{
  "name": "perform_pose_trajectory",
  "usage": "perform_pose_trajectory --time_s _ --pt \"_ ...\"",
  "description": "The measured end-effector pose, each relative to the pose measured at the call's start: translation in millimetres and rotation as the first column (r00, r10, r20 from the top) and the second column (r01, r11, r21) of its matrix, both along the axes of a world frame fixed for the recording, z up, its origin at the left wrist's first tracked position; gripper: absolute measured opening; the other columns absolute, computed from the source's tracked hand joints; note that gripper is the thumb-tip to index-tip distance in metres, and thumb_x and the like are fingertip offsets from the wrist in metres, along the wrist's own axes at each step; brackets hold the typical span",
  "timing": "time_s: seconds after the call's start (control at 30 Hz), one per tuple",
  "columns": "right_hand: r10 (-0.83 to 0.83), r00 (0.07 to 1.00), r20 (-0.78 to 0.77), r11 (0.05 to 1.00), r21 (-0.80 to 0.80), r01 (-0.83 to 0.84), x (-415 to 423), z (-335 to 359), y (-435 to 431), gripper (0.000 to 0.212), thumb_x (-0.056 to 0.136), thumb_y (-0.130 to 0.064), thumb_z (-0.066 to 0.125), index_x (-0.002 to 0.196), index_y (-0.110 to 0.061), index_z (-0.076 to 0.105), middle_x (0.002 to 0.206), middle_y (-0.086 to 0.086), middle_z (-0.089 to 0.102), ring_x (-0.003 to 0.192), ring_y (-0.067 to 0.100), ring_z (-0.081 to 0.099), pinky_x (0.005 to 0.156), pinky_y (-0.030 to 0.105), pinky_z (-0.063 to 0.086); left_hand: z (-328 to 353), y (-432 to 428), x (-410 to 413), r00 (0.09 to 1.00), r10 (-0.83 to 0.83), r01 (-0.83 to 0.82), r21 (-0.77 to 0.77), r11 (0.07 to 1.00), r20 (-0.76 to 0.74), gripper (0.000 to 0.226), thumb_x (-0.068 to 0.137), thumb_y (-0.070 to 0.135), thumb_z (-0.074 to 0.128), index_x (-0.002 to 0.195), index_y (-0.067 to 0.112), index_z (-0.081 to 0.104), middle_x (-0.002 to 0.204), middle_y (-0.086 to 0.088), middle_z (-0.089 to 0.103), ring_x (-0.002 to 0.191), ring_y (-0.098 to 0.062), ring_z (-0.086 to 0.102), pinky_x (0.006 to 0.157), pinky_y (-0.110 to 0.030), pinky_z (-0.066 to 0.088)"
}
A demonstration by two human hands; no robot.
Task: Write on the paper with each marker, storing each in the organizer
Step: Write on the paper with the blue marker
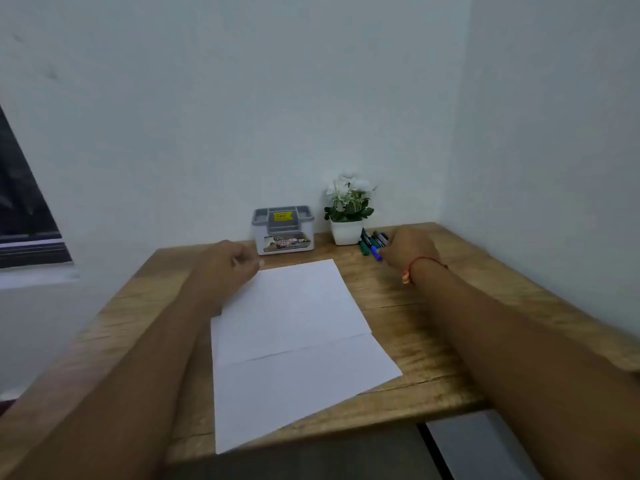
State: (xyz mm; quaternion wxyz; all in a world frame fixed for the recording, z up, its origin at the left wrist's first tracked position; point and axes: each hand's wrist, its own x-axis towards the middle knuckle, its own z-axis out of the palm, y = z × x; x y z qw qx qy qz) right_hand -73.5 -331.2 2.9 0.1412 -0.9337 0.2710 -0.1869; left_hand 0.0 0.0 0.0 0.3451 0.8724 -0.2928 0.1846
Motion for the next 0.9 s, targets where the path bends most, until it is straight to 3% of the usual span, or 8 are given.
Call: perform_pose_trajectory --time_s 0.17,0.3,0.47,0.6,0.77,0.9 --pt "0.045 0.999 -0.027 0.999 0.003 -0.045 18 2 0 0.039 0.083 -0.045 0.076 0.104 -0.013 0.076 0.097 0.006 0.074 0.084 0.02 0.064 0.065 0.029 0.05 -3 -4 11 0.999 0.024 -0.023 0.026 0.999 -0.032 0.009 0.083 0.031 0.073 0.076 0.029 0.068 0.081 0.013 0.063 0.078 -0.008 0.056 0.064 -0.021 0.039" --pt "0.018 0.997 -0.072 0.996 -0.089 -0.025 30 -8 -2 0.054 0.082 -0.048 0.076 0.125 -0.018 0.067 0.104 0.006 0.071 0.085 0.019 0.062 0.066 0.028 0.049 -8 -6 14 1.0 -0.007 0.007 0.028 1.0 -0.028 0.011 0.083 0.029 0.074 0.074 0.03 0.068 0.078 0.014 0.066 0.077 -0.008 0.057 0.063 -0.018 0.039" --pt "-0.012 0.999 -0.053 0.993 -0.118 0.005 32 -10 -4 0.035 0.089 -0.031 0.07 0.118 -0.013 0.068 0.101 0.008 0.069 0.079 0.018 0.056 0.063 0.028 0.044 -14 -5 19 0.997 -0.027 0.03 0.043 0.999 -0.068 0.01 0.082 0.032 0.075 0.088 0.026 0.071 0.088 0.013 0.067 0.083 -0.009 0.06 0.066 -0.016 0.04" --pt "-0.006 0.999 -0.035 0.989 -0.145 0.001 29 -7 -2 0.033 0.086 -0.032 0.07 0.111 -0.011 0.07 0.099 0.009 0.07 0.087 0.022 0.063 0.062 0.028 0.042 -16 -2 20 0.995 -0.003 0.009 0.056 0.998 -0.099 0.018 0.08 0.037 0.076 0.096 0.03 0.069 0.093 0.017 0.065 0.087 -0.005 0.059 0.07 -0.016 0.041" --pt "-0.022 0.992 0.127 0.987 -0.154 0.042 24 2 -1 0.018 0.084 -0.027 0.066 0.079 -0.011 0.061 0.087 0.01 0.067 0.071 0.022 0.054 0.046 0.025 0.027 -17 3 19 0.991 -0.005 0.013 0.06 0.998 -0.131 0.023 0.08 0.039 0.076 0.101 0.03 0.069 0.097 0.019 0.065 0.091 -0.004 0.06 0.073 -0.021 0.043" --pt "0.0 0.95 0.312 0.982 -0.179 0.059 12 15 0 0.023 0.086 -0.03 0.065 0.087 -0.008 0.069 0.091 0.01 0.061 0.081 0.026 0.059 0.059 0.031 0.043 -14 4 16 0.995 -0.006 0.01 0.045 0.999 -0.104 0.018 0.08 0.036 0.078 0.095 0.033 0.069 0.095 0.02 0.065 0.09 0.001 0.058 0.071 -0.017 0.04"
